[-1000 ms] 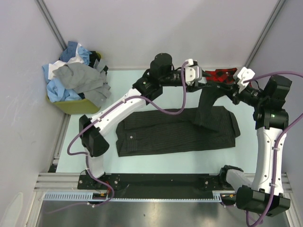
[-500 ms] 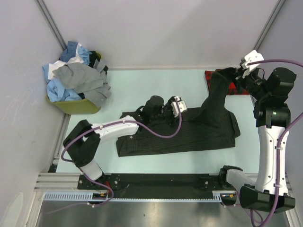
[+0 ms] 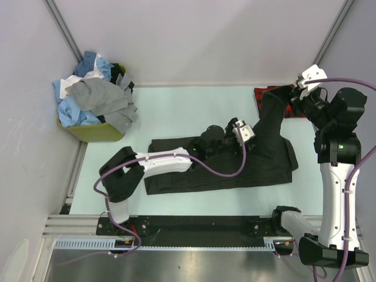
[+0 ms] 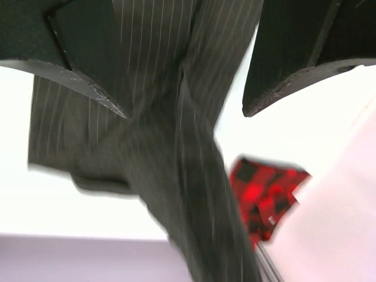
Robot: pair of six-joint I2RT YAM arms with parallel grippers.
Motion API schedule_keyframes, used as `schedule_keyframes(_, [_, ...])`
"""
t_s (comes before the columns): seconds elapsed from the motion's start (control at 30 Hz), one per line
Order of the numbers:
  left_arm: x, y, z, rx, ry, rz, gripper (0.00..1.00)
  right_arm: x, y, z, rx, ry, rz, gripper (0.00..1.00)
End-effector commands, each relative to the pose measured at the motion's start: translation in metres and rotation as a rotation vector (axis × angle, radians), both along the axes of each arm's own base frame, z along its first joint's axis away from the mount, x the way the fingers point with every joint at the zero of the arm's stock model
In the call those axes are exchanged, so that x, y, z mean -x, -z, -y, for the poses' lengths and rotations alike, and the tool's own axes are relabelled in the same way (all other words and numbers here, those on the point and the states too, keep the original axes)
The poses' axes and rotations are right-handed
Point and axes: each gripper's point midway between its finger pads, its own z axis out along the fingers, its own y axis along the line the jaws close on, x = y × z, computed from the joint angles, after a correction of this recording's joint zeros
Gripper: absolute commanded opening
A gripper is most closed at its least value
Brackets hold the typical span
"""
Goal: Fold and stack the long sleeve shirts
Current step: Fold the shirt
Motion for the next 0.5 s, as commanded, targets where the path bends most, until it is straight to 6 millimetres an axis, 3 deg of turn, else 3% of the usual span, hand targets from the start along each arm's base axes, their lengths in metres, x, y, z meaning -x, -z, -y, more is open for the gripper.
schedule_keyframes(0.0, [-0.026,-0.048,0.020,0.145,-0.161,0.036,0.81,0.008,-0.009,0.002,0.007,0.027,0.033,0.00])
schedule_keyframes(0.2, [-0.045,-0.051,0.030,0.149,-0.240,0.032,0.74,0.010,-0.007,0.001,0.000,0.024,0.035,0.00])
schedule_keyframes(0.33, [-0.045,-0.049,0.024,0.124,-0.250,0.052,0.55,0.011,-0.008,0.002,0.005,0.030,0.040,0.00])
schedule_keyframes(0.47, [-0.028,-0.042,0.024,0.093,-0.111,0.064,0.37,0.012,-0.007,0.002,0.020,0.025,0.047,0.00])
